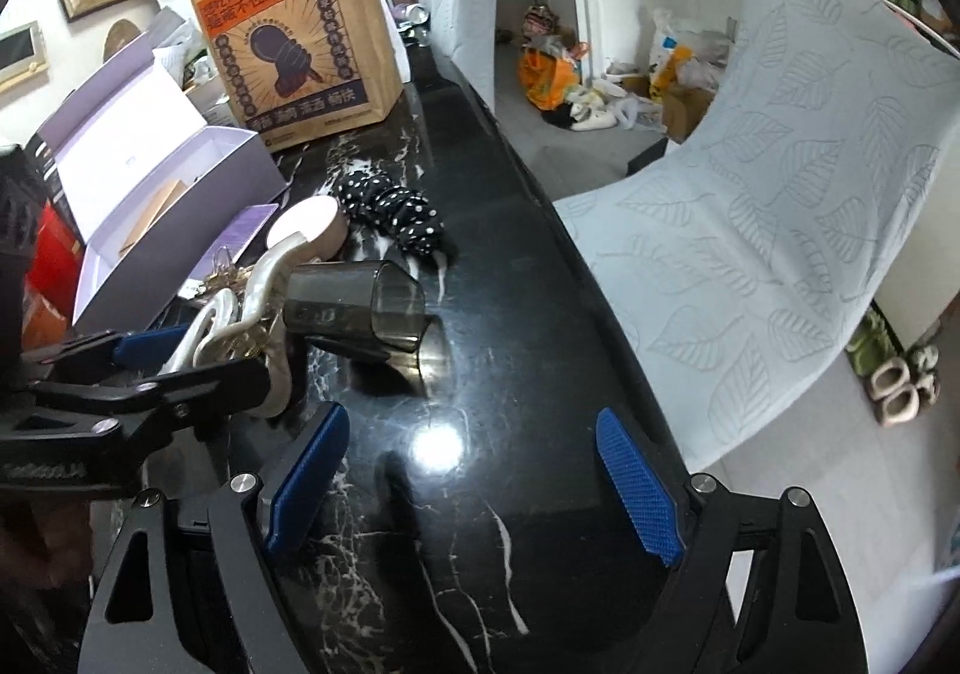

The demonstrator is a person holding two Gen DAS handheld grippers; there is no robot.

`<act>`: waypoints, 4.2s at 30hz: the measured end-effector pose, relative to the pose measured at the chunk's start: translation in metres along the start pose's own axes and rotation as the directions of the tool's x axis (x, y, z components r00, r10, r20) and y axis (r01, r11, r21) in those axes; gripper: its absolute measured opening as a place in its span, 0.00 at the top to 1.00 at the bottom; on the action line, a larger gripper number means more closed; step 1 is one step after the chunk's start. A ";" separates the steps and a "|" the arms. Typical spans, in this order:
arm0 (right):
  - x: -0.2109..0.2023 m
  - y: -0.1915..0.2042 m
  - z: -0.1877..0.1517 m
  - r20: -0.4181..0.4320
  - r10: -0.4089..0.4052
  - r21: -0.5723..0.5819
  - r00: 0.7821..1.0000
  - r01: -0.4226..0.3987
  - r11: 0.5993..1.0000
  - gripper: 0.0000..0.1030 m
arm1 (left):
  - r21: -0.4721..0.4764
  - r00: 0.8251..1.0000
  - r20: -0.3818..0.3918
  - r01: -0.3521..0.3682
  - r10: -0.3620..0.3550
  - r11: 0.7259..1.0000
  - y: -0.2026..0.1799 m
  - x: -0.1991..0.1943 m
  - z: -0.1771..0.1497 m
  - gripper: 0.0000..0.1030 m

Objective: Organize rigid objects
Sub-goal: 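Grasp the white S-shaped claw clip with the left tool while the right tool grasps the dark cup, then carry the claw clip and dark cup with both tools into the lavender box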

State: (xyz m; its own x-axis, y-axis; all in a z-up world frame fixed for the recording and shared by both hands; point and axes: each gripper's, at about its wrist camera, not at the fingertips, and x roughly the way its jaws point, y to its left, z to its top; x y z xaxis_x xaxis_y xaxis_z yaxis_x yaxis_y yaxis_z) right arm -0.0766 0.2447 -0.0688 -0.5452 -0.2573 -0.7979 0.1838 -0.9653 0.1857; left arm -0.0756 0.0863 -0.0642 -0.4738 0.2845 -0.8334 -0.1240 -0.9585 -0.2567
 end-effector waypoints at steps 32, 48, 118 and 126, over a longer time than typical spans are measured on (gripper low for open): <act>0.022 0.057 0.024 0.017 0.057 -0.112 0.998 -0.055 0.992 0.16 | -0.051 1.000 -0.020 0.013 -0.014 0.999 0.043 -0.044 -0.059 0.49; 0.040 0.054 0.027 0.041 0.000 -0.048 0.999 0.002 0.999 0.58 | -0.087 0.999 -0.002 0.054 -0.054 0.995 0.051 -0.049 -0.064 0.49; -0.018 0.204 0.084 0.061 0.356 -0.384 0.932 -0.307 0.871 0.59 | -0.181 0.942 0.289 -0.121 0.171 0.976 0.137 -0.143 0.008 0.51; -0.010 0.212 0.103 0.075 0.358 -0.399 0.931 -0.301 0.866 0.59 | -0.196 0.931 0.308 -0.141 0.197 0.970 0.151 -0.142 0.026 0.51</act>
State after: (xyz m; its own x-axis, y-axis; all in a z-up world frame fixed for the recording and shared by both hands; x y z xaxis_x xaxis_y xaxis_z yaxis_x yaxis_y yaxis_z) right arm -0.1165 0.0377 0.0381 -0.5032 -0.5885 -0.6328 0.6497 -0.7405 0.1720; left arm -0.0498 -0.0996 0.0279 -0.7337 0.0701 -0.6758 0.1172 -0.9667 -0.2276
